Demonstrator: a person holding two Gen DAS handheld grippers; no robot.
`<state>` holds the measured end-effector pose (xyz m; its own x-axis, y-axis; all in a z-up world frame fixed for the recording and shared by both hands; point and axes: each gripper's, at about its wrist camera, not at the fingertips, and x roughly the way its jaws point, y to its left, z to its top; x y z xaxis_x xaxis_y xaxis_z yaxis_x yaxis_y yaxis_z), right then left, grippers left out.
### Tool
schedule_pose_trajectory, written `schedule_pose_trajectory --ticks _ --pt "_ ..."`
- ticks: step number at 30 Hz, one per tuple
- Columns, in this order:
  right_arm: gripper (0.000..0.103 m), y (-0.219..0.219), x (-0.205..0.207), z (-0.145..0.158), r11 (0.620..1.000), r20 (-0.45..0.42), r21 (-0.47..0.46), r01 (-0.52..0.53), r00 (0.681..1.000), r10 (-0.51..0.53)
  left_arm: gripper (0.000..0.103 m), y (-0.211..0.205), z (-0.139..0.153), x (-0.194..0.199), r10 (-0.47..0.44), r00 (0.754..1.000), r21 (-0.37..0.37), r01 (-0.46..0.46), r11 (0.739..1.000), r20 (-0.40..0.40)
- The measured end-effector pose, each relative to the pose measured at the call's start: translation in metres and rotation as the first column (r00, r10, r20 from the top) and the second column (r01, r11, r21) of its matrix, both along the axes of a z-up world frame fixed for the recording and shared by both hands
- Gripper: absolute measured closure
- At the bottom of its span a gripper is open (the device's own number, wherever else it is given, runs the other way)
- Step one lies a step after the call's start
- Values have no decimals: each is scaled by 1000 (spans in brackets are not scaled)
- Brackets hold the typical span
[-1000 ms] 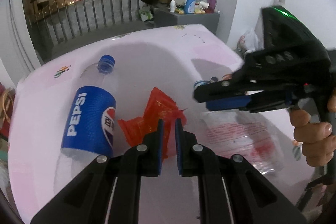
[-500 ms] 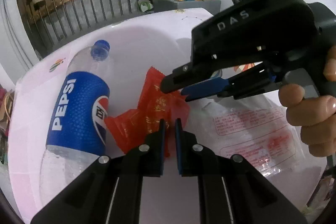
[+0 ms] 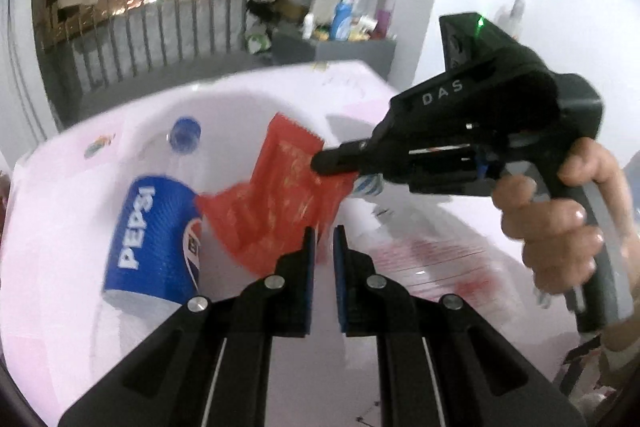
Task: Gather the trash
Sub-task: 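Grasp the red wrapper with the right tool and lift it, then grasp the clear plastic bag with the left tool while the right tool holds the red wrapper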
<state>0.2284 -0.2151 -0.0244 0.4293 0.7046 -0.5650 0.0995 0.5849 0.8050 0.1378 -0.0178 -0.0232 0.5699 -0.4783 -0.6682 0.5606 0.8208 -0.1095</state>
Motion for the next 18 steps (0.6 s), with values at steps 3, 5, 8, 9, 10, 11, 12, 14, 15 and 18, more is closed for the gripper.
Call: schedule_pose_trajectory --ticks 3,5,8,9,10,11,12,14,15,18 --pt "103 -23 -13 19 999 50 23 49 997 -50 94 3 10 -10 -29 999 -25 30 999 13" --pt "103 -41 -27 29 996 76 44 80 994 -84 94 6 11 -15 -50 999 -37 49 998 -1" --pt "103 -66 -56 42 990 105 69 120 986 -127 94 6 7 -21 -74 996 -39 72 997 -49" --pt "103 -76 -68 45 988 111 87 129 984 -138 94 4 4 -24 -79 995 -34 77 996 -64" --pt "103 -82 -76 45 986 111 96 137 983 -147 94 4 1 -27 -81 994 -28 79 996 -78" --pt "103 -88 -86 44 984 110 105 142 982 -153 94 5 -1 -28 -81 993 -24 80 997 -88" --pt "103 -92 -94 41 983 107 121 141 982 -154 94 6 -3 -29 -80 992 -20 78 997 -101" --pt "103 -96 -109 33 981 90 133 139 984 -152 94 7 -9 -29 -73 988 -16 71 997 -134" --pt "103 -98 -118 28 983 79 123 135 986 -145 94 9 -12 -28 -68 986 -19 66 998 -155" --pt "103 -86 -123 2 987 28 93 133 990 -136 94 12 -20 -20 -54 972 -45 45 998 -229"
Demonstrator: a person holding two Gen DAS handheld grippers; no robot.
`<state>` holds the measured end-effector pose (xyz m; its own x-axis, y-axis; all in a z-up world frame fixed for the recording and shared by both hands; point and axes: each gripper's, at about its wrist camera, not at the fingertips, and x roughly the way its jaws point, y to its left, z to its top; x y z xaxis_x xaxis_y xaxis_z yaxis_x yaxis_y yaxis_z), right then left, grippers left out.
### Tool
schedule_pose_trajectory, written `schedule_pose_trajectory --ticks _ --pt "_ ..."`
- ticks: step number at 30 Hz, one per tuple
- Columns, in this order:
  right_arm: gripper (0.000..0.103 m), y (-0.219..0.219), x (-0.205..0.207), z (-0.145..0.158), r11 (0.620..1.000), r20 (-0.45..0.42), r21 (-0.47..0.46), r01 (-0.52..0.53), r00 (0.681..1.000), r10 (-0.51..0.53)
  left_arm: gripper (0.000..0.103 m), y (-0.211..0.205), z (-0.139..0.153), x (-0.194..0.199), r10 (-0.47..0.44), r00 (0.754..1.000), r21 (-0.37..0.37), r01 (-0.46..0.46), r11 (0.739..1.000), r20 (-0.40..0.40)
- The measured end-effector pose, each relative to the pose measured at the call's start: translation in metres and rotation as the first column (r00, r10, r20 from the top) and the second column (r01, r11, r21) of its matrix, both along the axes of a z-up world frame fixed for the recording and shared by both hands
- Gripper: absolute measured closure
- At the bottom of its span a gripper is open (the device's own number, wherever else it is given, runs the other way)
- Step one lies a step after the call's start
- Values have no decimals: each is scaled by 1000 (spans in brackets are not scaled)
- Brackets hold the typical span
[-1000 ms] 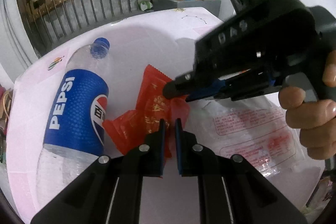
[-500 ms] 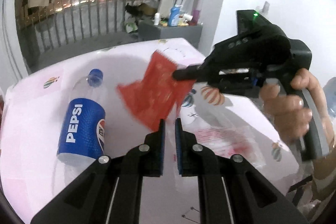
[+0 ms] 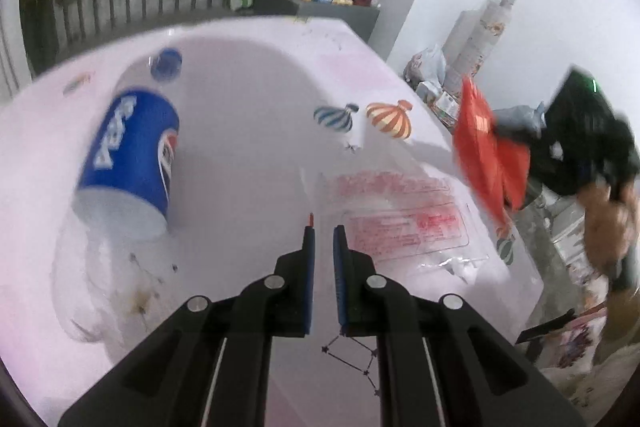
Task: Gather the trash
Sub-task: 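Grasp the clear plastic bag with the left tool while the right tool holds the red wrapper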
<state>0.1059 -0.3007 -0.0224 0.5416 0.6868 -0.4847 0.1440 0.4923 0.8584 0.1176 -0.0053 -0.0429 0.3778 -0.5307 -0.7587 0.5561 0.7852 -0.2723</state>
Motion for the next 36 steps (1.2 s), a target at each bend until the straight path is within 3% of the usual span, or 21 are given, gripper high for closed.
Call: schedule_pose_trajectory --ticks 5,10,15,19,31,36 --pt "103 9 -4 -32 991 -94 -135 -16 996 3 94 3 -8 9 28 993 -62 -36 997 -118" --pt "103 14 0 -34 972 -96 -233 -36 995 14 91 9 -15 16 40 974 -129 -70 989 -223" --pt "103 17 -1 -33 960 -94 -275 -45 995 20 81 7 -20 23 51 961 -136 -91 987 -271" --pt "103 10 -7 -33 959 -93 -278 -46 995 21 73 0 -22 24 48 964 -108 -79 991 -262" --pt "103 12 -11 -30 950 -81 -307 -49 996 25 50 -18 -10 15 63 991 62 -56 997 -119" --pt "103 12 -11 -29 950 -78 -308 -48 997 25 45 -14 -15 15 58 987 55 -50 997 -149"
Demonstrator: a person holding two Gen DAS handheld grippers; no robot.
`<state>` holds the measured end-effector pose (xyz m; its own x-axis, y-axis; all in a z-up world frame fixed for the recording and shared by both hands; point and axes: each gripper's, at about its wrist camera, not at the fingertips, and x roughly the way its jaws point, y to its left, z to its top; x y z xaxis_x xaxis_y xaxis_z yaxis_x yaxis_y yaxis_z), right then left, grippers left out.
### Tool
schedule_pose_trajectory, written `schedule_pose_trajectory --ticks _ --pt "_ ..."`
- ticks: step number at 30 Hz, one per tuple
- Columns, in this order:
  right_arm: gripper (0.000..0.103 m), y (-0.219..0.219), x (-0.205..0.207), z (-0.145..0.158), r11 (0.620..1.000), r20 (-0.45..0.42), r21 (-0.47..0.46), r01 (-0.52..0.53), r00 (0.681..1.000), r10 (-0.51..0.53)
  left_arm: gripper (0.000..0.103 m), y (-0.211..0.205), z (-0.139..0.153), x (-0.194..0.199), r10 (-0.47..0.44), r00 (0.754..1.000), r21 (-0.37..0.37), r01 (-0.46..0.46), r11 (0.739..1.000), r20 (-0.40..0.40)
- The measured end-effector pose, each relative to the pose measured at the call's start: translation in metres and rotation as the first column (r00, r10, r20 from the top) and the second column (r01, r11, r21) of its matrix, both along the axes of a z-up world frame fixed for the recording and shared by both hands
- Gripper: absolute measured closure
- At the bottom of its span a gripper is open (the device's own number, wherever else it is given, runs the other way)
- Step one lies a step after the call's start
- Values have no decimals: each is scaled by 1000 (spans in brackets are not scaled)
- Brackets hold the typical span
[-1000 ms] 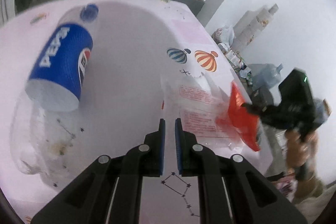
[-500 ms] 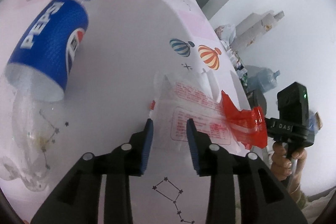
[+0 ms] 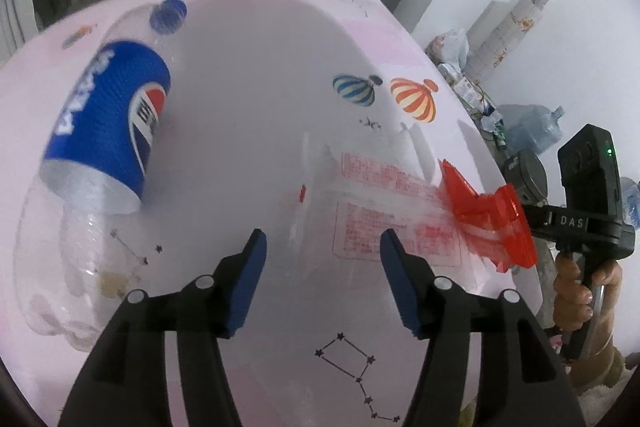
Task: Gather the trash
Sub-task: 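Grasp the clear plastic bag with the left tool while the right tool holds the red wrapper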
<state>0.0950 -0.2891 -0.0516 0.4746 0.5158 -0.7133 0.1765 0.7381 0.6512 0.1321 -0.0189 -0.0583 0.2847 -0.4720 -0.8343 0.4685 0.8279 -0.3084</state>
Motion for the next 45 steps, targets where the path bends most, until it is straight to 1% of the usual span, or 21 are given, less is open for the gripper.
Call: schedule_pose_trajectory --ticks 3,7,11,15,18,20,21,23,25,27,28,29,33,34,36,37,39,40,42,44,45 --pt "103 0 1 0 1000 1 -2 -1 1000 1 45 3 0 3 11 1000 -42 -12 999 -18" --pt "103 1 1 1 1000 4 -12 -3 1000 3 45 7 -5 7 2 994 -174 -20 985 -106" --pt "103 2 1 2 1000 6 -19 -6 1000 6 45 10 -3 5 6 994 -211 -29 977 -108" --pt "103 2 1 2 1000 7 -23 -8 1000 8 45 17 7 2 2 995 -311 -33 950 -101" --pt "103 4 1 3 999 9 -31 -9 1000 9 45 23 12 3 1 993 -407 -47 912 -114" --pt "103 4 1 4 999 9 -33 -9 1000 9 46 28 14 4 -1 991 -472 -64 879 -136" --pt "103 5 1 4 999 10 -34 -9 1000 9 46 30 14 5 -6 989 -506 -72 859 -150" --pt "103 5 2 4 999 10 -35 -9 1000 10 46 34 13 8 -18 981 -581 -99 808 -191" --pt "103 5 2 4 999 10 -34 -10 1000 10 46 38 9 11 -42 966 -658 -142 740 -255" --pt "103 5 2 4 1000 10 -28 -10 1000 10 46 38 4 15 -70 946 -691 -178 701 -315" --pt "103 5 2 3 1000 10 -27 -9 1000 10 46 37 2 16 -72 940 -692 -192 696 -334" --pt "103 5 3 3 1000 10 -25 -10 1000 10 46 36 1 16 -72 939 -689 -194 698 -337" --pt "103 6 3 2 1000 13 -27 -12 1000 13 49 26 3 12 -75 945 -649 -160 744 -319" --pt "103 6 3 2 1000 13 -26 -12 1000 13 51 22 5 10 -69 950 -622 -143 770 -303" --pt "103 5 3 1 1000 15 -23 -13 1000 13 61 15 8 7 -41 966 -549 -111 828 -257" --pt "103 5 3 1 1000 16 -22 -13 1000 14 63 9 10 6 -29 974 -508 -92 856 -226" --pt "103 5 3 2 1000 15 -20 -12 1000 13 74 4 13 4 -16 982 -456 -73 887 -187" --pt "103 4 2 1 1000 15 -15 -12 1000 12 76 3 14 4 -12 985 -444 -67 894 -174" --pt "103 2 1 2 1000 20 3 -10 1000 10 85 3 17 4 -12 987 -442 -61 895 -162" --pt "103 -1 -2 5 1000 32 22 -7 999 6 90 5 19 6 -11 988 -448 -61 892 -156" --pt "103 -3 -4 7 999 40 37 -5 999 4 92 7 21 7 -11 987 -462 -64 885 -159"
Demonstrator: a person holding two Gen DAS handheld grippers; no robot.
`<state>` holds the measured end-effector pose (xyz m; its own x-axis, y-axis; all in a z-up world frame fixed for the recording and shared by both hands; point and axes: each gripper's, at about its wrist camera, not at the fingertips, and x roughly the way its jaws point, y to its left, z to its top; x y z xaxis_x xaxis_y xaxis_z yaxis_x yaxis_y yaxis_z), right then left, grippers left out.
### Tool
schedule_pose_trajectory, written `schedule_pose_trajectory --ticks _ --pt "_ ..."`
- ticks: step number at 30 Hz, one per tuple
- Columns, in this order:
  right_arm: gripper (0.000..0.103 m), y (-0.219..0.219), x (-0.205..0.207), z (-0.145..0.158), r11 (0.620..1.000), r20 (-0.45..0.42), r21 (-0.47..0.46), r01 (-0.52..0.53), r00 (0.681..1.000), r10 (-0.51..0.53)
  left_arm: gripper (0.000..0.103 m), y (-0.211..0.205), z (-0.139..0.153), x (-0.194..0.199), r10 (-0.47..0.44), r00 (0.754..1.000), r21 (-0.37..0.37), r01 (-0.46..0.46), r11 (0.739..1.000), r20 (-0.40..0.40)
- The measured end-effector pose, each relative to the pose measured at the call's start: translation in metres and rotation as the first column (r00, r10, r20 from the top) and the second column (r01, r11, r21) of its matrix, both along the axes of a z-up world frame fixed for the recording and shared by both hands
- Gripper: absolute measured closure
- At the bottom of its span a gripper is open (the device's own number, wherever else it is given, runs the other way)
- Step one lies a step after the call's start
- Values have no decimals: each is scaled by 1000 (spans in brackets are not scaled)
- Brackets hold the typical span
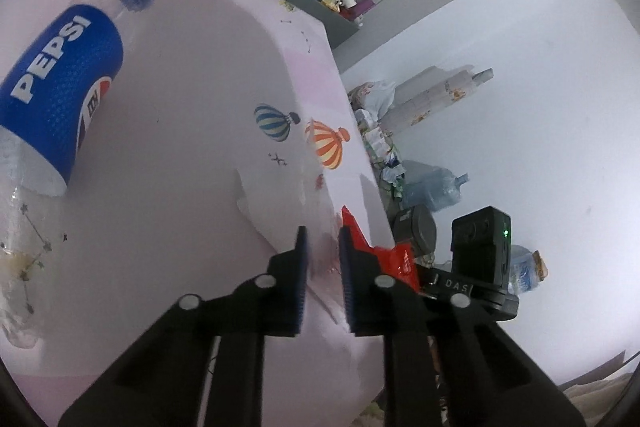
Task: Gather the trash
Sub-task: 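Grasp the clear plastic bag with the left tool while the right tool holds the red wrapper, then carry the plastic bag and red wrapper over the blue wastebasket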
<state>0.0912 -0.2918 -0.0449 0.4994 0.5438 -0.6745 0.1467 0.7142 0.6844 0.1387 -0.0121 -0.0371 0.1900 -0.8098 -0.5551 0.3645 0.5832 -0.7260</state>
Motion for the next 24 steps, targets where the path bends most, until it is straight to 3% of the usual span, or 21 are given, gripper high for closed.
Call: schedule_pose_trajectory --ticks 6,15,20,24 --pt "103 -11 -11 21 996 70 85 10 997 -16 99 9 14 -3 7 999 -64 -5 998 41" --pt "103 -30 -31 57 986 189 162 41 979 -72 99 6 58 -12 12 986 -106 5 994 165" --pt "103 -56 -56 74 977 243 178 113 957 -155 99 -14 75 -12 -29 976 -99 52 994 216" --pt "103 -92 -83 88 960 275 154 233 923 -268 99 -52 89 -12 -105 957 -86 133 987 270"
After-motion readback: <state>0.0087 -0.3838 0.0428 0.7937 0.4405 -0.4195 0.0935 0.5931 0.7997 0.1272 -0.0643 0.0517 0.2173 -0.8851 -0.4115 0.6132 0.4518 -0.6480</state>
